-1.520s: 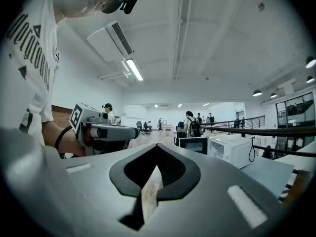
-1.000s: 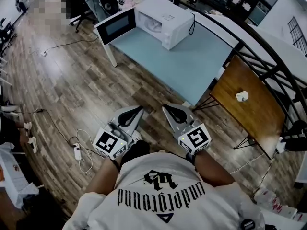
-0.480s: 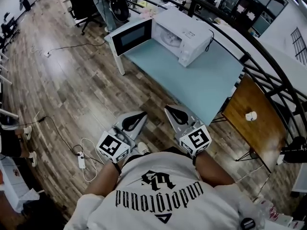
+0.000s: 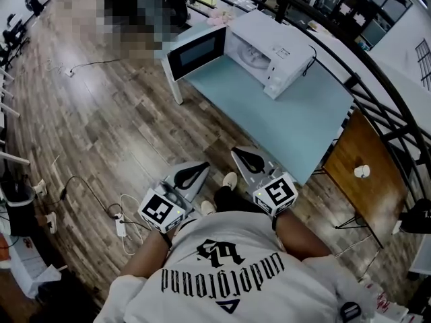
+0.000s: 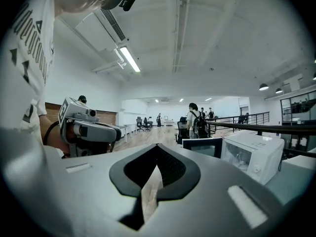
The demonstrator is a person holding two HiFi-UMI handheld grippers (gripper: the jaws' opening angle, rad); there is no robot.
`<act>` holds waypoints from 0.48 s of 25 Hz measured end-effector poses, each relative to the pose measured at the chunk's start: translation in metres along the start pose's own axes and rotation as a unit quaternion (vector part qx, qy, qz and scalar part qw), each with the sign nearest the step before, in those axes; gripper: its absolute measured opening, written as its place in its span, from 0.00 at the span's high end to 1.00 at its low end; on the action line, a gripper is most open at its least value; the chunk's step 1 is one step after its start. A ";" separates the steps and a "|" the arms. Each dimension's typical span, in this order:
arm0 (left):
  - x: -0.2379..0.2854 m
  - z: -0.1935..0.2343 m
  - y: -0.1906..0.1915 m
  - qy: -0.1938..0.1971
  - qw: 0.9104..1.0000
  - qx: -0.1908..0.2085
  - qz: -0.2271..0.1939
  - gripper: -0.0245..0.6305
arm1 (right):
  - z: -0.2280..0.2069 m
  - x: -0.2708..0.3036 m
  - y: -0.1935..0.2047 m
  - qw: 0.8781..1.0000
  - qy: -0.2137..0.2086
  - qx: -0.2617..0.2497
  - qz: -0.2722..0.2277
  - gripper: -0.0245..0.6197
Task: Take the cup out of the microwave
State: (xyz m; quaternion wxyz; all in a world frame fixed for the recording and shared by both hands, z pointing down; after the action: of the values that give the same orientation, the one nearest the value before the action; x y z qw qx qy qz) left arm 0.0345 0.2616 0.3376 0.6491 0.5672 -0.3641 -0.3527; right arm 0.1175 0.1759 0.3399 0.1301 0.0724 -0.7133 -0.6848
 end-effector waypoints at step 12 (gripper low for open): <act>0.050 0.077 -0.002 -0.017 1.000 0.004 0.017 0.89 | -0.067 0.065 0.017 1.000 -0.019 0.017 0.007 0.96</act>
State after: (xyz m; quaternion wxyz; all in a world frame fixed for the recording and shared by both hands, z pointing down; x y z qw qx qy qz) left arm -0.0087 0.1814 0.3462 0.6462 0.5578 -0.3863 -0.3495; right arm 0.0758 0.0942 0.3644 0.1195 0.0567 -0.7280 -0.6727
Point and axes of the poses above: the fingertips, and each gripper's own axes: x forward along the fingers, z to its left, y out of its underside, the point moved 3 cm from there along -x, backward along the fingers, and after that the axes turned 4 degrees about y, right-handed, at the moved point
